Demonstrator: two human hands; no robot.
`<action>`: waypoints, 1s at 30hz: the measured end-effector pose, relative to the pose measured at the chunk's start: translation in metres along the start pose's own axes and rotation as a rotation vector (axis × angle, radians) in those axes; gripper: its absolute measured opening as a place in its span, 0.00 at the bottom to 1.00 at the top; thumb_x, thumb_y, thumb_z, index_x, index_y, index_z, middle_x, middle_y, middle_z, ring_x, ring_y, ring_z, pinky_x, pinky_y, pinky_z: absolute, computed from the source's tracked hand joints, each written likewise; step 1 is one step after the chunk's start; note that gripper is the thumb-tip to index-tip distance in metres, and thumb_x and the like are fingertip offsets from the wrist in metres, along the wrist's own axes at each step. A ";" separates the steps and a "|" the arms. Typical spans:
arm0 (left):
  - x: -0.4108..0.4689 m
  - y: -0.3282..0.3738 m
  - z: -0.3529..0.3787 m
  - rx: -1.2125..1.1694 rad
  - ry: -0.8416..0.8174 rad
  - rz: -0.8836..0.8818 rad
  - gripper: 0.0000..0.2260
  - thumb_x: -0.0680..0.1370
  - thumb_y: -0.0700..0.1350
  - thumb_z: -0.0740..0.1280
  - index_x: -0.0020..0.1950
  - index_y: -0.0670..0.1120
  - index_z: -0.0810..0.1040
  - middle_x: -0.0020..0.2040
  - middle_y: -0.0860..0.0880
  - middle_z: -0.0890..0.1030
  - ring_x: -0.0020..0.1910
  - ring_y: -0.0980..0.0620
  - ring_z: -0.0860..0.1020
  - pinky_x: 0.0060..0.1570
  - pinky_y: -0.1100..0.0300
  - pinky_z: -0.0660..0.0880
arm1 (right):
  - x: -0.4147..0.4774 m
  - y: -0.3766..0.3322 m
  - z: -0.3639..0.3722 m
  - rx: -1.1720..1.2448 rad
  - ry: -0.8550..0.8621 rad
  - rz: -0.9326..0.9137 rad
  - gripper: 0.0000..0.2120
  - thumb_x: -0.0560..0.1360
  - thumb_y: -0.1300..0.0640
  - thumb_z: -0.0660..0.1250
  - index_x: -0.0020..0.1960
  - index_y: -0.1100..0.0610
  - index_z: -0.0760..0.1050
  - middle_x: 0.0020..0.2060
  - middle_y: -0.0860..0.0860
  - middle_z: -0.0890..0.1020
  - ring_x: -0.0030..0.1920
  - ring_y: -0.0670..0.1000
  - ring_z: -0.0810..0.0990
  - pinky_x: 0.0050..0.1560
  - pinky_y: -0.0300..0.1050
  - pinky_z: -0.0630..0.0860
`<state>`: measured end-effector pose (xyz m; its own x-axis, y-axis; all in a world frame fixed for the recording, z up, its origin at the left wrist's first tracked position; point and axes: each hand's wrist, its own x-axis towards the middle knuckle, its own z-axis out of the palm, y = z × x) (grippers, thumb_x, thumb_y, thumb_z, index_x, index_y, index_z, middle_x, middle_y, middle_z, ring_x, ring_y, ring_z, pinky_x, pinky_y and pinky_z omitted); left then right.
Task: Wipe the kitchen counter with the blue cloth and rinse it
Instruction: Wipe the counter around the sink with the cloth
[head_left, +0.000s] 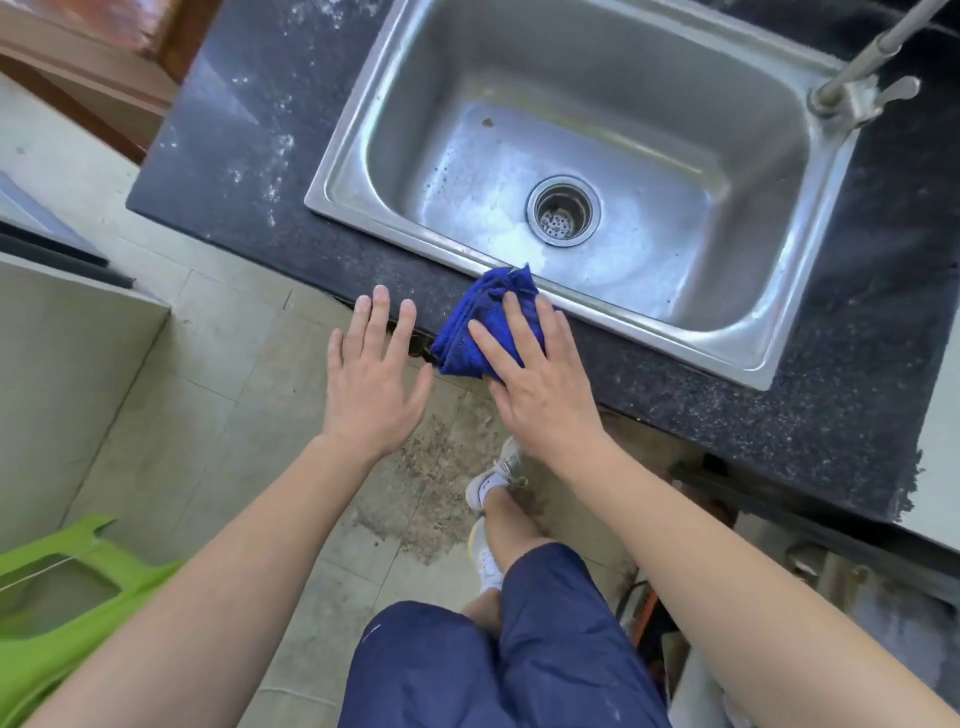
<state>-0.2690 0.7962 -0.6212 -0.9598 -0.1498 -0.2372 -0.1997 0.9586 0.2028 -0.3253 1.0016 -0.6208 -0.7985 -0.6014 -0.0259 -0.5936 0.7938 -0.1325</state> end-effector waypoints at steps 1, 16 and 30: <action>0.000 -0.003 -0.004 0.020 0.006 0.018 0.30 0.79 0.57 0.54 0.80 0.47 0.58 0.81 0.43 0.55 0.79 0.43 0.54 0.73 0.37 0.58 | 0.012 -0.010 0.004 0.032 0.020 -0.014 0.28 0.79 0.50 0.61 0.78 0.49 0.63 0.78 0.59 0.60 0.77 0.68 0.56 0.77 0.63 0.53; 0.074 -0.074 -0.063 0.115 -0.093 -0.270 0.36 0.81 0.66 0.48 0.81 0.47 0.43 0.81 0.45 0.41 0.80 0.46 0.40 0.76 0.41 0.41 | 0.003 0.014 -0.006 -0.019 0.002 -0.119 0.31 0.74 0.53 0.71 0.76 0.49 0.68 0.75 0.60 0.67 0.76 0.68 0.61 0.76 0.62 0.55; 0.083 -0.127 -0.070 0.055 0.018 0.027 0.28 0.80 0.62 0.50 0.74 0.48 0.70 0.74 0.43 0.68 0.69 0.41 0.68 0.71 0.35 0.53 | 0.121 -0.120 0.017 0.034 0.034 0.023 0.31 0.75 0.55 0.69 0.77 0.50 0.66 0.76 0.61 0.65 0.76 0.68 0.60 0.77 0.62 0.54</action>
<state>-0.3374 0.6452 -0.6004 -0.9681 -0.1279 -0.2154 -0.1634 0.9742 0.1558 -0.3492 0.8322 -0.6247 -0.8153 -0.5791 0.0041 -0.5717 0.8036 -0.1655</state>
